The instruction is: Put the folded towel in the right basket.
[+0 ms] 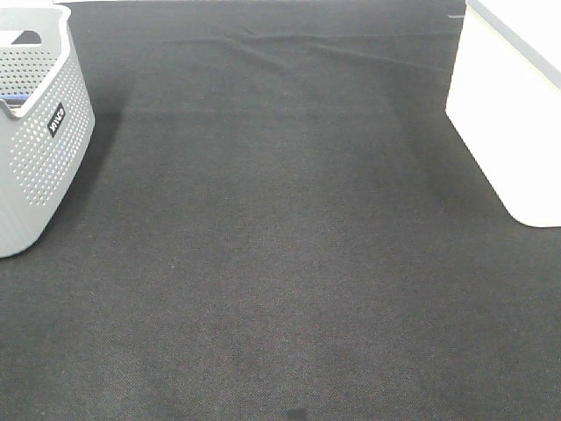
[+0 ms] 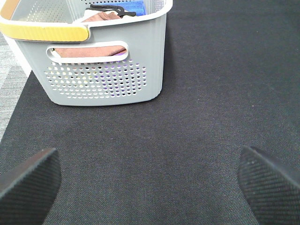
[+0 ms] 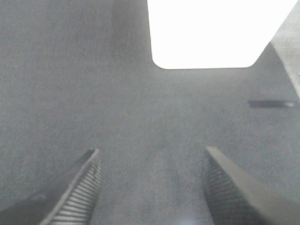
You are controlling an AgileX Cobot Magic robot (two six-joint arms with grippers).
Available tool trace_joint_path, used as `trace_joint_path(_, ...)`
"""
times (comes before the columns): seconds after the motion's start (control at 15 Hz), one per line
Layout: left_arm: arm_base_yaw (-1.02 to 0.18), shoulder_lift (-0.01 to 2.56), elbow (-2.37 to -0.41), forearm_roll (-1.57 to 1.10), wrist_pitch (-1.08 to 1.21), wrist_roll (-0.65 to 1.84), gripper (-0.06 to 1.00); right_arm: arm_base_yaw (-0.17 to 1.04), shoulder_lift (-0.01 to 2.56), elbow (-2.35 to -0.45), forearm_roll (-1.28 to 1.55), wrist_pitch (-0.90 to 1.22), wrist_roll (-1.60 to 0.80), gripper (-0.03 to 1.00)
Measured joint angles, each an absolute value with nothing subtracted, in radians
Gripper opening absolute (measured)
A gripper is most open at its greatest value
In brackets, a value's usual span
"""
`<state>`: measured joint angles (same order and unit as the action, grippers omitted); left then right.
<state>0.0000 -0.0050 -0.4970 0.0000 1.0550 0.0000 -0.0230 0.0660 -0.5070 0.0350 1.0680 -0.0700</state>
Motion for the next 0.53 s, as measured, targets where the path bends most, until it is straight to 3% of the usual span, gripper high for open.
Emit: trace_joint_path(0.53, 0.000, -0.005, -0.497, 0.000, 1.055, 0.000, 0.97, -0.023, 0.064, -0.507, 0.034, 1.068, -0.070, 0.60)
